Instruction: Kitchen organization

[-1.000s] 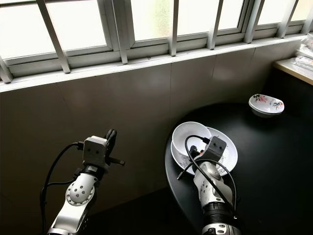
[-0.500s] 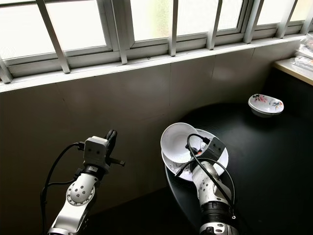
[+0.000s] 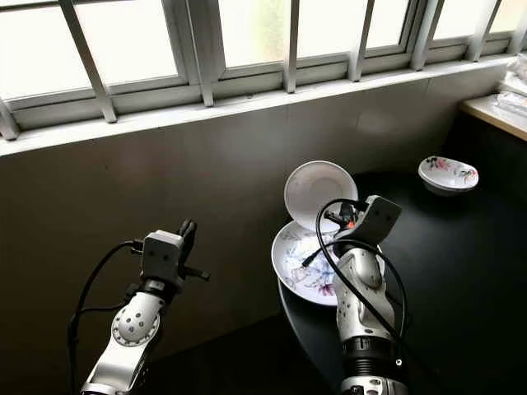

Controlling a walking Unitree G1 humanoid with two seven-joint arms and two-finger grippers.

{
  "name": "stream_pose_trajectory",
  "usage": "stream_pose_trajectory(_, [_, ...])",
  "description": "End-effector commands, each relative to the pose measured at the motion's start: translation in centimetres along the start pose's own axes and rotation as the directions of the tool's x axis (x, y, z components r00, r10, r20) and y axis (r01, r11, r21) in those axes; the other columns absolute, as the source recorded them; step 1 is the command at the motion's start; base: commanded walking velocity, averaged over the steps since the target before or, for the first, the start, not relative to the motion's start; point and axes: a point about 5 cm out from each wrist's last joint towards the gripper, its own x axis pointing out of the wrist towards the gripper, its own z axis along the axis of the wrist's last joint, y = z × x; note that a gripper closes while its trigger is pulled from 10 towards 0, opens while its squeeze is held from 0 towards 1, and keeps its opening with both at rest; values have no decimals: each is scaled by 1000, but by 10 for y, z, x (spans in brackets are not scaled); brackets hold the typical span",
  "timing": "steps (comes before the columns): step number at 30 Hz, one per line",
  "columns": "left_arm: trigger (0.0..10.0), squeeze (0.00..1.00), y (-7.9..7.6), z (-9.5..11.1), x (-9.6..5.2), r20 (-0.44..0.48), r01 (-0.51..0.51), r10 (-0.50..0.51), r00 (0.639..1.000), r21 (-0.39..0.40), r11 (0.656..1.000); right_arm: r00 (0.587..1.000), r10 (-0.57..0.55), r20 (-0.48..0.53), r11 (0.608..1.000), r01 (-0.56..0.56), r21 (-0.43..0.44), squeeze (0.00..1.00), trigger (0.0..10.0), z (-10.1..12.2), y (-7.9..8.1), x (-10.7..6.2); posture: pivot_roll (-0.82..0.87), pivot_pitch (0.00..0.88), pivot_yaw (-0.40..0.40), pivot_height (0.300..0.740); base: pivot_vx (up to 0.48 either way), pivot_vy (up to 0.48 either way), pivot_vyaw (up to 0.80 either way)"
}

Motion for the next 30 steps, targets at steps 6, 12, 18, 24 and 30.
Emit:
stream_pose_trajectory(6, [10000,0,7,-7,-3,-55,-28,28,998,7,1000,978,206,-19,975,-207,-78,0,0,-10,30,-10,-70,0,26,740,0,0,133])
stream_pose_trajectory(12, [10000,0,11,-13,-5,-87,-42,42,995,1,999,964,264,-22,957,-265,-119,0,0,-10,33,-13,-68,0,24,740,0,400,800])
stream_pose_trajectory(18, [10000,0,11,-7,-5,-42,-54,54,998,4,999,945,324,-39,935,-326,-138,0,0,-14,39,-17,-68,0,25,740,0,411,800])
stream_pose_trajectory(24, [10000,0,12,-5,-5,-35,-49,49,998,15,999,942,334,-39,929,-336,-153,0,0,-15,40,-18,-68,0,27,740,0,0,800])
stream_pose_trajectory(30, [10000,0,14,-6,-7,-38,-48,49,998,26,999,942,335,-35,928,-336,-163,0,0,-14,39,-18,-65,0,28,740,0,0,800])
